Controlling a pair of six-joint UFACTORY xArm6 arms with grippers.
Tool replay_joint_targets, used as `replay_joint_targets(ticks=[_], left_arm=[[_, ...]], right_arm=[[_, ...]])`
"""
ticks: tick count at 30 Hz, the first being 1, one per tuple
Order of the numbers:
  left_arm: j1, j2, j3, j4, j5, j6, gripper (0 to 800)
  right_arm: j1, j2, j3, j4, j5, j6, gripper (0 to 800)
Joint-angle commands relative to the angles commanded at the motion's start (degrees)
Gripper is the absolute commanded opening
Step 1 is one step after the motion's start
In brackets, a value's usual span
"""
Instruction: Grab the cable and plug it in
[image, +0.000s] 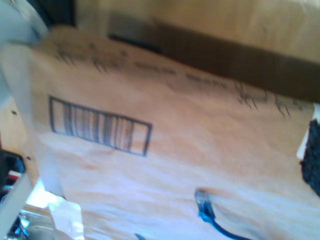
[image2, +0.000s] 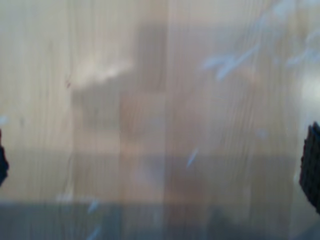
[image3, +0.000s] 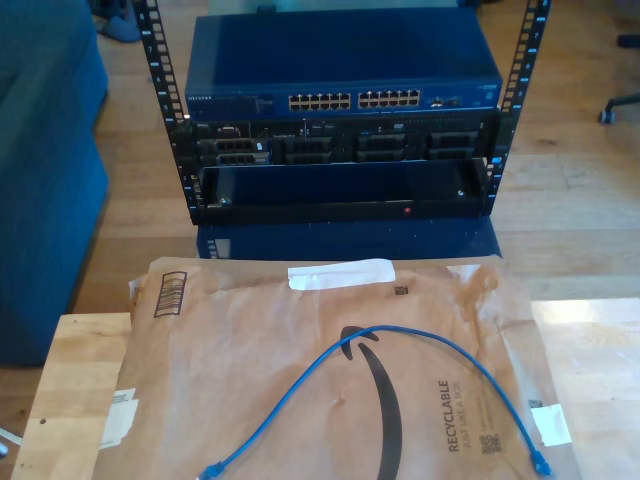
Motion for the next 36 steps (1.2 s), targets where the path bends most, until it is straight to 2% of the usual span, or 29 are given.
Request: replay_joint_targets(ticks=[3, 6, 10, 13, 17, 20, 27, 36], left_arm=[[-0.09, 0.09, 0.00, -1.05, -0.09, -0.53, 800], [-0.09, 0.09, 0.09, -3.52, 0.35, -0.62, 800], [0.00, 0.00, 0.35, -3.96, 0.79, -0.70, 800], [0.00, 0.00, 0.62, -3.96, 0.79, -0.79, 800], [-0.09, 0.09, 0.79, -4.57, 0.88, -0.70, 800], [-0.18, 0.26, 2.20, -5.45, 0.70, -0.70, 800], [-0.62, 1.05, 2.46, -5.54, 0.70, -0.70, 800], [-0.62, 1.32, 2.46, -5.54, 0.70, -0.70, 800]], right_arm=[[9.93, 2.64, -1.93, 3.52, 0.88, 5.63, 794], [15.38, 5.36, -6.24, 11.78, 2.90, 5.89, 794], [17.23, 8.62, -10.46, 25.05, 5.01, 5.01, 793], [19.60, 11.96, -11.52, 30.24, 5.10, -0.35, 793], [25.58, 16.97, -11.87, 31.12, 4.48, -4.04, 794], [28.92, 22.07, -13.27, 31.12, -0.26, -5.36, 794], [36.75, 30.77, -19.25, 31.12, -4.13, -8.70, 792], [39.38, 38.86, -24.79, 31.03, -10.55, -8.97, 791]])
